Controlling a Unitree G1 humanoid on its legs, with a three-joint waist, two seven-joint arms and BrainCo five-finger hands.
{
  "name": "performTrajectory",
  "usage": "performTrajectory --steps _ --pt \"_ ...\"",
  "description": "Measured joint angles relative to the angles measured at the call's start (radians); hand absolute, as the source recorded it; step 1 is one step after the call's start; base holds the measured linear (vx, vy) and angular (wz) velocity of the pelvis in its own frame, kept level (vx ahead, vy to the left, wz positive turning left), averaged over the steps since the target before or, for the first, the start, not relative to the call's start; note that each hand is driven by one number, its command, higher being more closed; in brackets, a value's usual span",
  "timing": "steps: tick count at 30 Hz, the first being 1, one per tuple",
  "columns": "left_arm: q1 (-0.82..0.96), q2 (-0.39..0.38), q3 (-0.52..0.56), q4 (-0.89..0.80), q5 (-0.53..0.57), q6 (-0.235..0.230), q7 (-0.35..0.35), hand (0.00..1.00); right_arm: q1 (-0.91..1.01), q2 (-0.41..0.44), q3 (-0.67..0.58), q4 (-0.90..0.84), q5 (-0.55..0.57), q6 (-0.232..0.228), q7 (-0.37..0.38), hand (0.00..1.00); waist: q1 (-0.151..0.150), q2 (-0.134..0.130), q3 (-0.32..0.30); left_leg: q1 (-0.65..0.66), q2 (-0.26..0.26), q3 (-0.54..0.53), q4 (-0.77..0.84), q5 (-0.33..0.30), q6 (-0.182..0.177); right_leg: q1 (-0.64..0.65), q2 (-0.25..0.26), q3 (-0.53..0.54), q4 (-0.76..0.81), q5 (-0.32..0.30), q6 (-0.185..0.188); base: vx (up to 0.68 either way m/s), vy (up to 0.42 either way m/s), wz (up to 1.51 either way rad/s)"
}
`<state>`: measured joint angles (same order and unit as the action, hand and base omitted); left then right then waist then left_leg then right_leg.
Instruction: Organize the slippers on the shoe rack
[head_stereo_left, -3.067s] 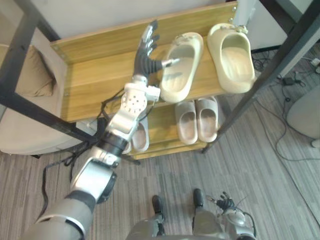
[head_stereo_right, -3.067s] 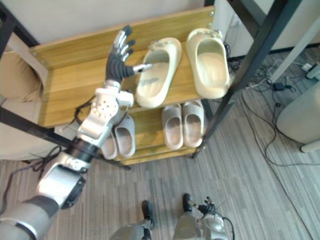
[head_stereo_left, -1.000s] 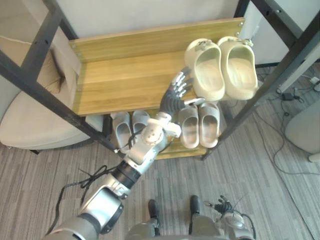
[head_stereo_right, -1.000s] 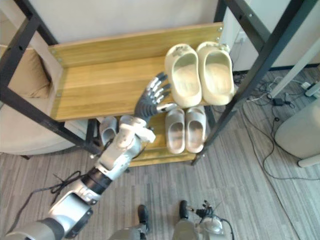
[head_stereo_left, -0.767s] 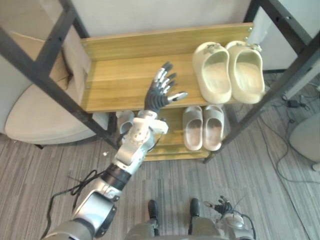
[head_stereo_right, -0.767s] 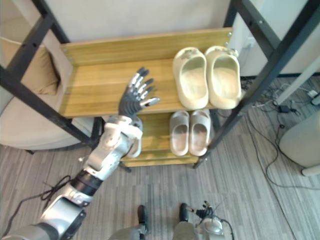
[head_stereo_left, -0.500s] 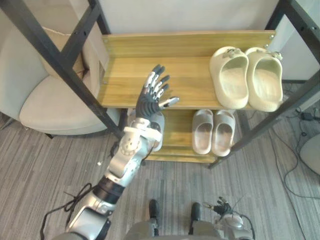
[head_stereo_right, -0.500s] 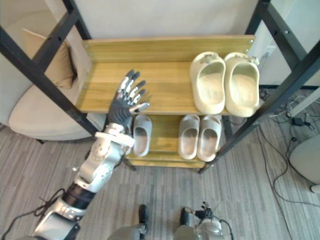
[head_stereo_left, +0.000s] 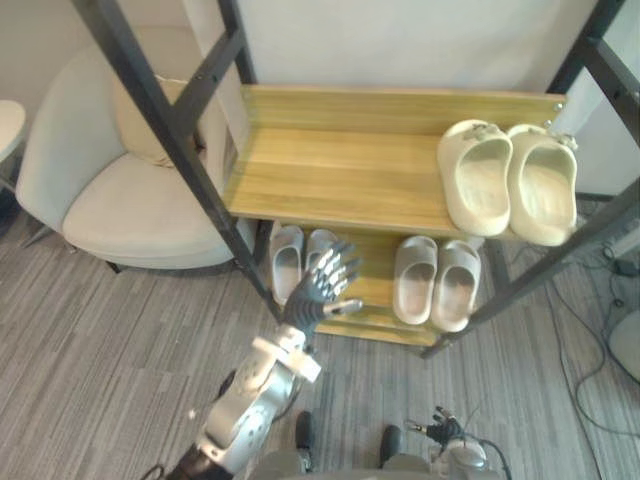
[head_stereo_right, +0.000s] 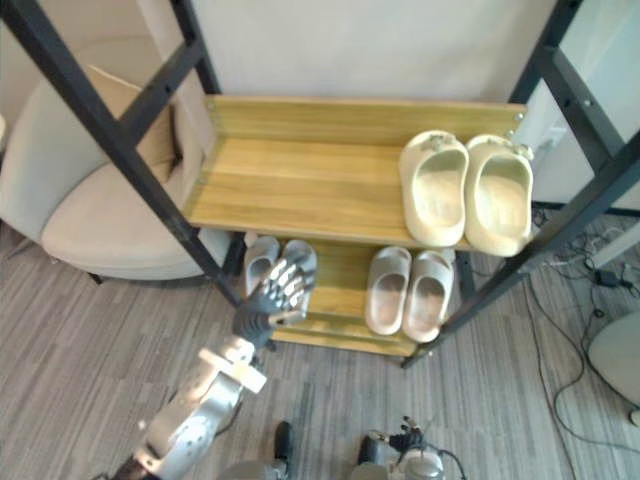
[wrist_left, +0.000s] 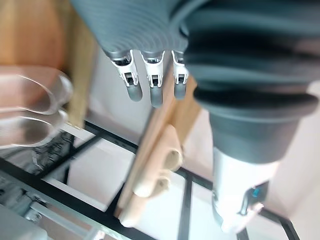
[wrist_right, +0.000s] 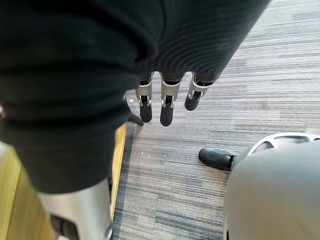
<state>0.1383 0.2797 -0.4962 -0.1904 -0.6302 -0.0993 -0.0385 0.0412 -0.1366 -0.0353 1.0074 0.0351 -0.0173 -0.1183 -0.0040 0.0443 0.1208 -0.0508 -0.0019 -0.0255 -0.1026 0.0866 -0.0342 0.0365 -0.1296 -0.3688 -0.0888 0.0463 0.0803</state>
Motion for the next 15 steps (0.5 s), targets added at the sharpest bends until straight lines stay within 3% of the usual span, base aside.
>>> performTrajectory --steps 3,10,15 --pt "0.084 -0.005 0.058 0.144 0.034 0.02 -0.01 0.0 -0.002 0.0 -0.001 0.003 -0.036 0.0 0.0 0.0 0.012 -0.001 -0.012 0.0 0.003 -0.011 0.0 -0.002 -0.003 0.001 0.005 -0.005 0.0 -0.006 -0.002 0.02 -0.017 0.07" --pt "0.13 -0.071 0.235 0.472 0.323 0.031 0.014 0.0 -0.001 0.001 -0.022 0.002 -0.036 -0.001 0.001 0.0 0.019 -0.004 -0.013 0.006 0.006 -0.013 0.0 -0.003 -0.005 0.012 0.008 -0.006 0.0 -0.01 -0.002 0.02 -0.007 0.01" --pt "0.1 -0.114 0.36 0.731 0.482 0.038 0.062 0.0 -0.001 0.007 -0.042 -0.002 -0.037 -0.001 0.0 0.0 0.02 -0.027 -0.03 0.019 0.01 -0.009 0.0 -0.009 -0.011 0.018 0.012 -0.004 0.0 -0.021 -0.005 0.0 -0.002 -0.01"
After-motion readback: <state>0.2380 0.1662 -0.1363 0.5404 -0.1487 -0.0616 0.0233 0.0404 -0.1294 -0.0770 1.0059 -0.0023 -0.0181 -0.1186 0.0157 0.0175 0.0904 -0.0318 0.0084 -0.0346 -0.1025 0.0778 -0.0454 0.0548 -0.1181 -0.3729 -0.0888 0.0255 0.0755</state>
